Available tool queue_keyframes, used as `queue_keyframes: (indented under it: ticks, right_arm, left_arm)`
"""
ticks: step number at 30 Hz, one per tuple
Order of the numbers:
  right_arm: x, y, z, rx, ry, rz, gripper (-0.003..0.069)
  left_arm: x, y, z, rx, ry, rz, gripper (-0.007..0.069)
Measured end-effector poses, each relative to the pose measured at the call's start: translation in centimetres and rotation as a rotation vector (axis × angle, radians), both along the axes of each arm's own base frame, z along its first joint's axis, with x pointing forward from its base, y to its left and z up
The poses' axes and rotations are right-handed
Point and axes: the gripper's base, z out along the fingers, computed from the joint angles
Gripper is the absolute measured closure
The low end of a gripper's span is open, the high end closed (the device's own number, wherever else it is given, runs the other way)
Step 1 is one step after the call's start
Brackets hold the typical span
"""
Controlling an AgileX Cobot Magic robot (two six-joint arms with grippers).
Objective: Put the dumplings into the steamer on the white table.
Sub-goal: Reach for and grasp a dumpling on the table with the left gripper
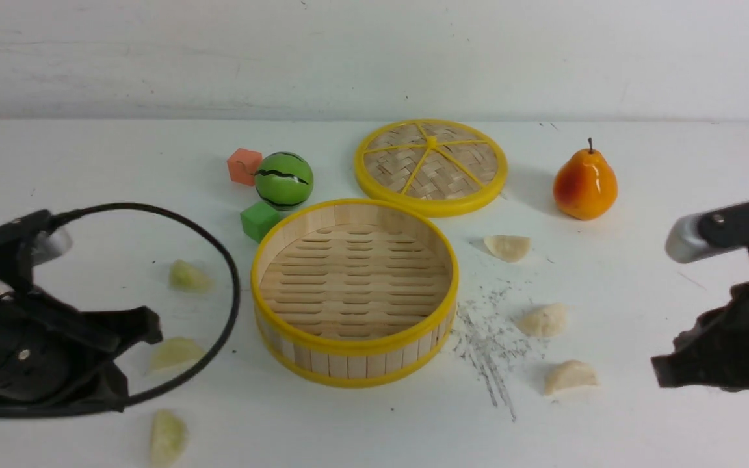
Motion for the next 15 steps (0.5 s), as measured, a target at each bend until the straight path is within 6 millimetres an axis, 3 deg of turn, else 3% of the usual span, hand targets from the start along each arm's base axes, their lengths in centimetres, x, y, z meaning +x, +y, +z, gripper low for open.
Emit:
queue_keyframes:
  ticks: [3, 7, 12, 15]
  right_arm:
    - [0.1, 0.8, -0.4, -0.001, 0.036, 0.022, 0.066]
    - [0.0, 1.4, -0.5, 0.012, 0.052, 0.04, 0.0658]
    - [-0.1, 1.6, -0.4, 0.038, 0.062, 0.036, 0.0656]
    - [-0.1, 1.7, -0.4, 0.049, 0.065, 0.049, 0.0654]
  left_arm:
    - [1.3, -0.4, -1.1, 0.004, 0.051, -0.026, 0.0636]
    - [2.9, -0.8, -3.2, 0.024, 0.135, -0.056, 0.0513]
    - [3.6, -0.8, -5.6, 0.043, 0.218, -0.06, 0.0279]
    - [4.2, -0.8, -6.8, 0.059, 0.232, -0.061, 0.0216]
